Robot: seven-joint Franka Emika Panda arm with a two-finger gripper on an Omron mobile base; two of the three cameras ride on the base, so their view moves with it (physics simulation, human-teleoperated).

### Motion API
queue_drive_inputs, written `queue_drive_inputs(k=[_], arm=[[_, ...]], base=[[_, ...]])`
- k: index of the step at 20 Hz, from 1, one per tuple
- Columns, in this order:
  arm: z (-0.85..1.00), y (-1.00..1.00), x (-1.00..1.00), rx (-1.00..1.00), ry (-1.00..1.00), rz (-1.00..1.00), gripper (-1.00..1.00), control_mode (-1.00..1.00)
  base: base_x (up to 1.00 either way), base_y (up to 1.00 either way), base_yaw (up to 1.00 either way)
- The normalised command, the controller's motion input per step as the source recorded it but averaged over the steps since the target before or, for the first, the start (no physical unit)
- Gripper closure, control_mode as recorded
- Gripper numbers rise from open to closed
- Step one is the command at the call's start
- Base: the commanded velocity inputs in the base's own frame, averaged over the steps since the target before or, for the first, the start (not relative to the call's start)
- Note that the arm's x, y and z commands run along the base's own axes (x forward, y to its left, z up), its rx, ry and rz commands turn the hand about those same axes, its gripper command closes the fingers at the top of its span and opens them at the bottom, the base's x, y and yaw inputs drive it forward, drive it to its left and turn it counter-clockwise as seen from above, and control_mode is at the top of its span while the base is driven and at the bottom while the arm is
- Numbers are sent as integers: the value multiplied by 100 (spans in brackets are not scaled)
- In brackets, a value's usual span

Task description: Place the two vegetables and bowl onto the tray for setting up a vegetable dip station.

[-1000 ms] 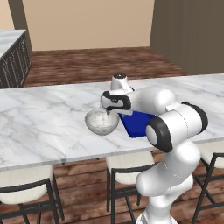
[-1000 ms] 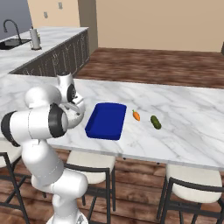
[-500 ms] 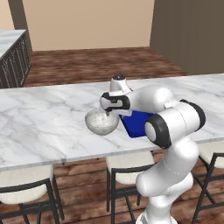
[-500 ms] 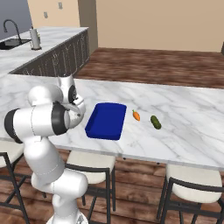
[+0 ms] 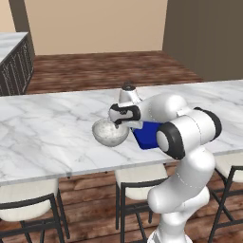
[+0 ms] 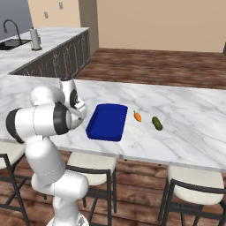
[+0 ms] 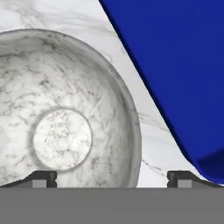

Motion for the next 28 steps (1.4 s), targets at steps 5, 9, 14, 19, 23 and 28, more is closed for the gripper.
queue_drive_inputs(k=[5, 9, 14, 19, 23, 28], arm=[[-21, -6, 0, 3, 0, 0, -100, -100], [-16, -1, 0, 2, 0, 0, -100, -100], [-17, 0, 0, 0, 0, 0, -100, -100], [-17, 0, 0, 0, 0, 0, -100, -100], [-12, 0, 0, 0, 0, 0, -100, -100], [-1, 0, 0, 0, 0, 0, 100, -100]], base=[[0, 0, 0], [0, 0, 0], [0, 0, 0], [0, 0, 0], [0, 0, 0], [0, 0, 0]])
